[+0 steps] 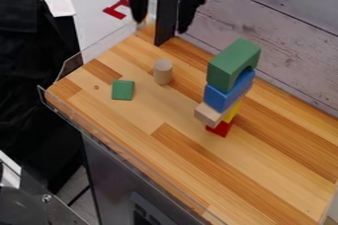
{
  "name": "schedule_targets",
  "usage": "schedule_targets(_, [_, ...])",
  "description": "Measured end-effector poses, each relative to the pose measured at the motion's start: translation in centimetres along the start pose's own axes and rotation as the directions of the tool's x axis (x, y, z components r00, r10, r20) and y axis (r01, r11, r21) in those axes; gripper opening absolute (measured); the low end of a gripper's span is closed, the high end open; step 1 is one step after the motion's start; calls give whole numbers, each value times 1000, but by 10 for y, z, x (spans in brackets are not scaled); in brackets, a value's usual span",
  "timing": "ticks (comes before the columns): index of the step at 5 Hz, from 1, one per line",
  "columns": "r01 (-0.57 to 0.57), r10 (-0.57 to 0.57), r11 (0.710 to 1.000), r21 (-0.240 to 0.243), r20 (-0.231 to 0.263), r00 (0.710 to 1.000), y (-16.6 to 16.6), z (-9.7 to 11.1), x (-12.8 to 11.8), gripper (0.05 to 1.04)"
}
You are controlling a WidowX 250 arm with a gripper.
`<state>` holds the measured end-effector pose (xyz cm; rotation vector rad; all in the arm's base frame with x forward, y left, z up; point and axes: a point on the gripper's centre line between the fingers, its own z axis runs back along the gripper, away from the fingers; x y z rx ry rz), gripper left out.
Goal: Remove the cylinder from the tower and put it above the triangle
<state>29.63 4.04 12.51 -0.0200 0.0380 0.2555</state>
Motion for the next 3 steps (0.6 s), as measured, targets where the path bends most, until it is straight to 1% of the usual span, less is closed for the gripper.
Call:
schedule_targets(1, [44, -44, 999, 8, 0, 999, -16, 17, 0, 999])
schedule_targets(2, [73, -73, 997, 19, -1, 997, -28, 28, -1, 999])
schedule_targets(3, [76, -76, 997, 21, -15, 997, -32, 29, -4, 999])
